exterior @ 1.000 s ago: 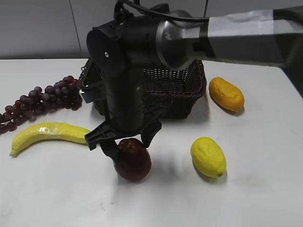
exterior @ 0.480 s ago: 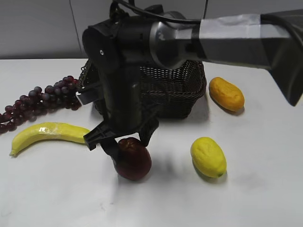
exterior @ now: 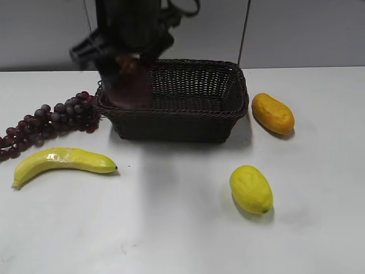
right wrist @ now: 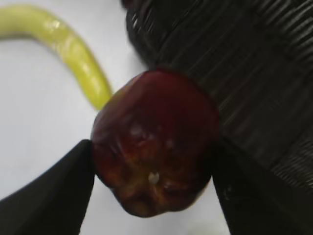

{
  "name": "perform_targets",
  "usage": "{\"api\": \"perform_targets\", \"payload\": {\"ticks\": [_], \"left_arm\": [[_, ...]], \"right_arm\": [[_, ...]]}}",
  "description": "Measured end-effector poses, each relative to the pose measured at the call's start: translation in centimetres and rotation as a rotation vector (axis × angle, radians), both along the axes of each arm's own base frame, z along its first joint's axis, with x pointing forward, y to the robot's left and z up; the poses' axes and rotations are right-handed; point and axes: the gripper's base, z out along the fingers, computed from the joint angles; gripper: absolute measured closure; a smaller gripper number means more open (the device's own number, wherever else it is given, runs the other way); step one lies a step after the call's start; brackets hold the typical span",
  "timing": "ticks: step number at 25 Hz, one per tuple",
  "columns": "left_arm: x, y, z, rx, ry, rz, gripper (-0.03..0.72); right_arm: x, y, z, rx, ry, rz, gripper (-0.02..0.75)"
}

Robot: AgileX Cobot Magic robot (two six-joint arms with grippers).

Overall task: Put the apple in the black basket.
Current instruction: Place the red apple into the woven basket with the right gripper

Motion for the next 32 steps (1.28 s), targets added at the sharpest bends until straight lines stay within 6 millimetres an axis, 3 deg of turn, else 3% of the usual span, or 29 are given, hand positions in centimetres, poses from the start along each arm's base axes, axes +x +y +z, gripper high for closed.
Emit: {"api": "perform_targets", "payload": {"ticks": [3,6,9,14,21,29,32], "left_arm": [[0.0,0.0,0.0,0.000,0.000,0.000,0.098],[0.0,0.0,0.0,0.000,0.000,0.000,0.098],[0.0,0.0,0.0,0.000,0.000,0.000,0.098],[0.0,0.0,0.0,0.000,0.000,0.000,0.098],[0.0,0.0,0.0,0.000,0.000,0.000,0.098],[0.0,0.0,0.0,0.000,0.000,0.000,0.098],[0.0,0.0,0.0,0.000,0.000,0.000,0.099]], "right_arm": [[2.3,-1.9,2.8,0.054,-0.086,-0.063,0.197],[5.1,-4.2,3.0,0.073,-0.093,-0.139,0.197],[8.1,-6.5,0.9,0.076,-0.032,-0.214,0.197],[12.0,-7.6,-4.5,0.051,0.011,-0.274,0.197],[13.9,-6.2,-11.1,0.037,0.048,-0.271,0.198],[13.8,-5.6,-12.4,0.070,0.104,-0.270,0.198],[13.7,-5.6,-12.4,0.074,0.123,-0.269,0.109]]}}
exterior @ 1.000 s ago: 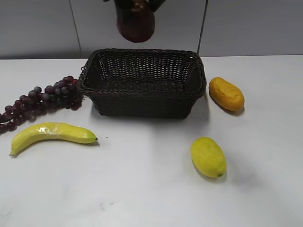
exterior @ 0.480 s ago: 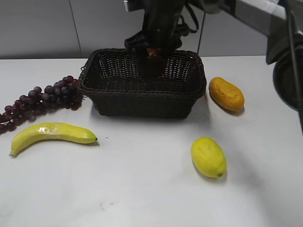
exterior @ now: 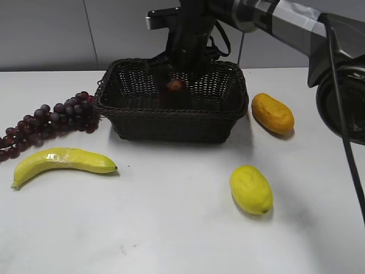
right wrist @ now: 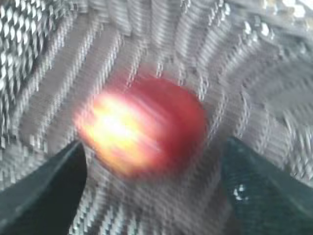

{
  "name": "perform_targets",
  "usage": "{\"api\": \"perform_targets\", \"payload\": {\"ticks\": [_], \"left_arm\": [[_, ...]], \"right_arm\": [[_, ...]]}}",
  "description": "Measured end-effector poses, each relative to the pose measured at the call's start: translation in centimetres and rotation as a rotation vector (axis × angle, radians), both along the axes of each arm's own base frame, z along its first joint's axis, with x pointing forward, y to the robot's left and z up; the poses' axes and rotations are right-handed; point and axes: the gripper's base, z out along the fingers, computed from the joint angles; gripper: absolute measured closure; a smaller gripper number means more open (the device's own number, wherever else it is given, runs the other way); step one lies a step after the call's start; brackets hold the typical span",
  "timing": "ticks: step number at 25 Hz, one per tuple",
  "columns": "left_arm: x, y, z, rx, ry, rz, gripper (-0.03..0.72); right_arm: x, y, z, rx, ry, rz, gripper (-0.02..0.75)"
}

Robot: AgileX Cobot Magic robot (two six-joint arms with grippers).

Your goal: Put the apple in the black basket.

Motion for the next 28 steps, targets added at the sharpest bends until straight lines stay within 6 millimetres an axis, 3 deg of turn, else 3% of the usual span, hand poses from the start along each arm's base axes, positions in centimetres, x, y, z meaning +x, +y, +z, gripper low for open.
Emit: {"api": "perform_targets", "payload": {"ticks": [5,11,16,20,24,28], "left_arm": [[0.0,0.0,0.0,0.000,0.000,0.000,0.099],[0.0,0.0,0.0,0.000,0.001,0.000,0.099],[0.0,0.0,0.0,0.000,0.001,0.000,0.099],[0.0,0.0,0.0,0.000,0.001,0.000,0.099],[0.0,0.0,0.0,0.000,0.001,0.000,0.099],[0.0,0.0,0.0,0.000,0.001,0.000,0.099]], "right_arm": [[-0.4,-0.3,2.1,-0.030,0.028,0.005,0.103],[-0.3,-0.9,8.1,-0.003,-0.147,0.018,0.144],[-1.1,-3.4,13.5,-0.011,-0.268,-0.005,0.166],[-0.9,-7.6,15.9,0.004,-0.259,-0.078,0.167],[-1.1,-13.4,16.2,-0.039,-0.194,-0.172,0.167],[-2.8,-20.1,16.2,-0.105,-0.120,-0.261,0.168]]}}
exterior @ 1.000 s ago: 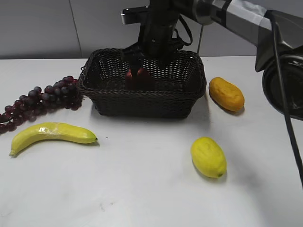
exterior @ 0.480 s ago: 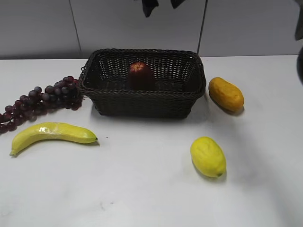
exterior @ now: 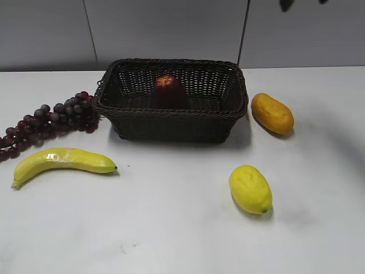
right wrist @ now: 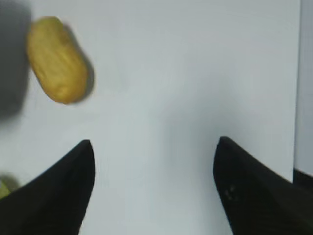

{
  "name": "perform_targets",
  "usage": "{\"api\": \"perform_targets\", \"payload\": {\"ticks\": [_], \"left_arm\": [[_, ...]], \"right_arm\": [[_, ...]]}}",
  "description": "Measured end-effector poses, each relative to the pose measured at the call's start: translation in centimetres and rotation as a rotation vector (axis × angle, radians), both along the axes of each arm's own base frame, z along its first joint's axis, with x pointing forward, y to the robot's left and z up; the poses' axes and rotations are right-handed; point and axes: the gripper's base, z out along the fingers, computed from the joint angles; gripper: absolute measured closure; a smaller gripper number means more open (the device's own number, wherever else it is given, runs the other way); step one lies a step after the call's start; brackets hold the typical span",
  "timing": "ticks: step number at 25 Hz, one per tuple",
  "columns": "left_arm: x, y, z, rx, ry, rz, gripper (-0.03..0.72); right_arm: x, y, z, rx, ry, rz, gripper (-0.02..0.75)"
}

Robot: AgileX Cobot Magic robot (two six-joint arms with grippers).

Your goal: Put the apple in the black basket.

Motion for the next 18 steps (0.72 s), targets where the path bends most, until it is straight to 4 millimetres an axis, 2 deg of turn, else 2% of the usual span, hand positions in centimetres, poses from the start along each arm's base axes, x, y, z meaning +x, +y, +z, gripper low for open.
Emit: {"api": "perform_targets", "payload": {"ticks": [4,7,12,18], "left_arm": [[0.0,0.0,0.0,0.000,0.000,0.000,0.099],[0.0,0.0,0.0,0.000,0.000,0.000,0.099],[0.0,0.0,0.0,0.000,0.000,0.000,0.099],[0.0,0.0,0.0,0.000,0.000,0.000,0.099]], "right_arm": [[-3.3,-6.6,0.0,-0.021,0.066,-0.122,0.169],[-7.1,-9.8,-0.6,-0.035,0.105,-0.176,0.169],[-14.5,-10.3,-1.3,-0.016,0.038,-0.174,0.169],[-22.5,-10.0,-5.1,0.032,0.043,-0.172,0.169]]}}
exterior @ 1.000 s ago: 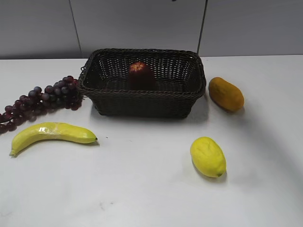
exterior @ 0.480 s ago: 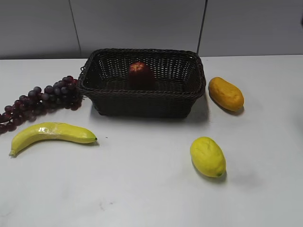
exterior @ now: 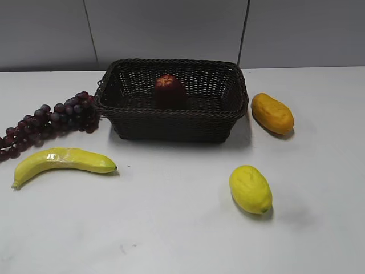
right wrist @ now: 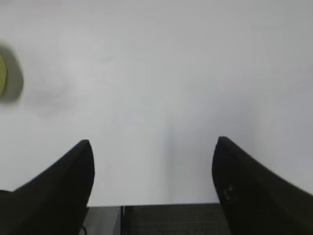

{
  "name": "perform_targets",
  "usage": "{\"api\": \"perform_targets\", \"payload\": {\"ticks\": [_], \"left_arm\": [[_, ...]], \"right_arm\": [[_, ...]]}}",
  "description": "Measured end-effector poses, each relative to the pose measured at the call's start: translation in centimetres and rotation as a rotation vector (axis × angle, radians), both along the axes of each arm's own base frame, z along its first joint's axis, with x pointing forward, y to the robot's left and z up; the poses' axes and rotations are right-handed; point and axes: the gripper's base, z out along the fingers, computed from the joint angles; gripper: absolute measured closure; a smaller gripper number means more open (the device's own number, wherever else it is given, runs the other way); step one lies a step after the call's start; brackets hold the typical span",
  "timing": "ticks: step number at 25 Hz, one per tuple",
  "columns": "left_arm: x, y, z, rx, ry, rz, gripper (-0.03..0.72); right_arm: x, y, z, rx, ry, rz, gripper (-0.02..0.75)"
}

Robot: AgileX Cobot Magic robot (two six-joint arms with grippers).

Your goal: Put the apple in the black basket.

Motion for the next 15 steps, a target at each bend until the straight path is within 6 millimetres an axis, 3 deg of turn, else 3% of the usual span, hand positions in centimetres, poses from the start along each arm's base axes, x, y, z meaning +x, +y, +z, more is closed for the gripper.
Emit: {"api": "perform_targets", "payload": {"ticks": [8,15], "left_arm": [[0.0,0.0,0.0,0.000,0.000,0.000,0.099],[0.0,0.0,0.0,0.000,0.000,0.000,0.099]], "right_arm": [[-7.8,0.2,-4.4,0.038,-0.009,-0.003,0.169],[-11.8,0.3,-4.3,0.057,-0.125,0.003,0.169]]}}
